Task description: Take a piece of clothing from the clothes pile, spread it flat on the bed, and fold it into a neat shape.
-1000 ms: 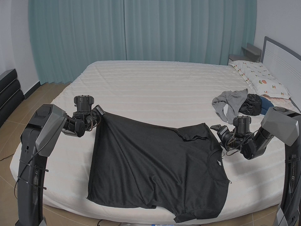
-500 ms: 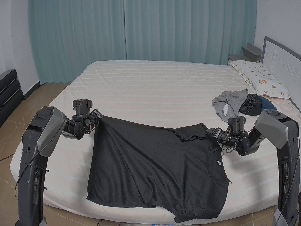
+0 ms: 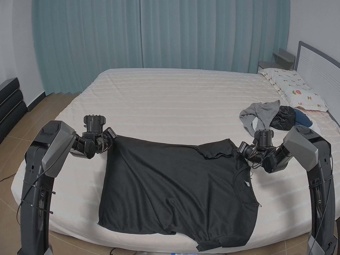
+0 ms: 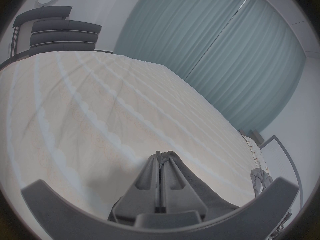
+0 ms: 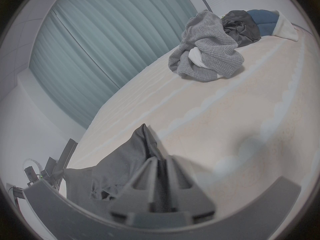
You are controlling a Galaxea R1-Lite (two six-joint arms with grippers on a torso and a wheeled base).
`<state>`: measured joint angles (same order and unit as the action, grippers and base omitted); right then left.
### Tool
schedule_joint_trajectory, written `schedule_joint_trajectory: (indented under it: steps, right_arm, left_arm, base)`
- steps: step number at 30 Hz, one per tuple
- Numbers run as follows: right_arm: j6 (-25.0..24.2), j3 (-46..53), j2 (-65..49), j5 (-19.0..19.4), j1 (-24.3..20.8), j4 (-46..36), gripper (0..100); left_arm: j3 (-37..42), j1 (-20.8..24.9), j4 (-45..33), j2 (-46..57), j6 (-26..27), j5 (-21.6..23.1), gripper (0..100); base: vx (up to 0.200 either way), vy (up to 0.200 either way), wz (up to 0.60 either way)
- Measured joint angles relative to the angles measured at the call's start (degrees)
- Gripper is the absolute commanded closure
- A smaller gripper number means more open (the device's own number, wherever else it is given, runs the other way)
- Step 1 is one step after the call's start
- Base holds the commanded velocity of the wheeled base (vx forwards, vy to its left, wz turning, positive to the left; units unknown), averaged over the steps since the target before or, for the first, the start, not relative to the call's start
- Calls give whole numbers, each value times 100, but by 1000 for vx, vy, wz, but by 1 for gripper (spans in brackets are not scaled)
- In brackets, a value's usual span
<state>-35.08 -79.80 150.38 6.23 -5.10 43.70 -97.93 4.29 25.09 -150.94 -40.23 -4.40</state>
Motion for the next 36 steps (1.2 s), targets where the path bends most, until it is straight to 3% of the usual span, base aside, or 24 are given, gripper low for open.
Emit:
schedule_joint_trajectory:
  steps: [13,18,24,25,28,29,36]
  right_arm:
    - [-24,-1034,20,-111,246,11,100]
    - [24,-1509,61,-367,271,6,100]
    - [424,-1747,260,-490,207,9,100]
    - [457,-1764,310,-501,205,11,100]
    - [486,-1786,419,-523,193,9,100]
    - [484,-1786,452,-523,190,22,0]
    - [411,-1465,414,-495,196,44,0]
  left_arm:
    - [-174,-22,-238,41,20,-88,100]
    - [-393,-20,-243,30,-9,-68,100]
    - [-614,6,-243,-90,-33,-71,100]
    - [-662,11,-243,-116,-33,-72,0]
    - [-762,11,-240,-173,-33,-77,0]
    - [-783,6,-243,-189,-35,-77,0]
    - [-762,-11,-257,-226,-35,-99,0]
  base:
    - [0,0,0]
    - [0,0,0]
    - [0,0,0]
    - [0,0,0]
    - [0,0,0]
    - [0,0,0]
    - [0,0,0]
